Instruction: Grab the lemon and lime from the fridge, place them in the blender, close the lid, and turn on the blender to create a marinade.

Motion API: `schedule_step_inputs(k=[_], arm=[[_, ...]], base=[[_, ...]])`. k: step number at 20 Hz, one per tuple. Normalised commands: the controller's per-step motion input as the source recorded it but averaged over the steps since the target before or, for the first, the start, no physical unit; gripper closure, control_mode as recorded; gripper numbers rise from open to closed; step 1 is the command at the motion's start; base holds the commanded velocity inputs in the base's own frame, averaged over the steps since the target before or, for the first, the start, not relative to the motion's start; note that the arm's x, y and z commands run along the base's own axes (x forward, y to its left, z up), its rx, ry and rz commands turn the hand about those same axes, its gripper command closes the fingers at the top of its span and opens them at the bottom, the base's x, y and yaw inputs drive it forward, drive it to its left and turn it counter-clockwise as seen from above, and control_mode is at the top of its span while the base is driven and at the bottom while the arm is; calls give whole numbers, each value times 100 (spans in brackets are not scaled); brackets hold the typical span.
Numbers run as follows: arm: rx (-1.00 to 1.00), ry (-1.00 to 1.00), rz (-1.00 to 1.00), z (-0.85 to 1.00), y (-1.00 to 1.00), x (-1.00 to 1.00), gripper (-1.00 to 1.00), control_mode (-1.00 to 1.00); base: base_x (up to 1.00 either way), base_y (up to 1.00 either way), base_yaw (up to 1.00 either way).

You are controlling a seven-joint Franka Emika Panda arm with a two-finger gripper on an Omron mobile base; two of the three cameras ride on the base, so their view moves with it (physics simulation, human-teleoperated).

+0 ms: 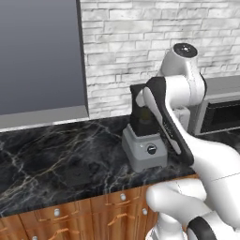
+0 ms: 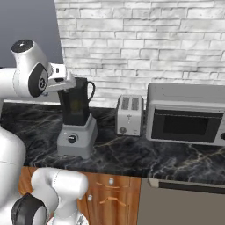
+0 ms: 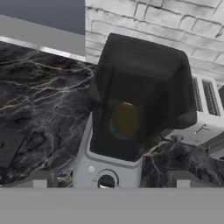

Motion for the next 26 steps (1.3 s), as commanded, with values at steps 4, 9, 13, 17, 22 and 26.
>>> schedule_step_inputs(k=[4, 9, 13, 17, 22, 26], arm=[[0, 5, 0, -59, 2, -50, -100, -100], [0, 0, 0, -35, 0, -80, -100, -100], [0, 0, 0, -24, -2, -75, -100, -100], [0, 5, 0, -16, 0, -64, -100, -100], [0, 6, 0, -1, 0, -35, -100, 100], [0, 0, 0, 0, 0, 0, -100, 100]], base=[[0, 0, 0], [0, 0, 0], [0, 0, 0], [0, 0, 0], [-26, 3, 1], [-73, 43, 15]])
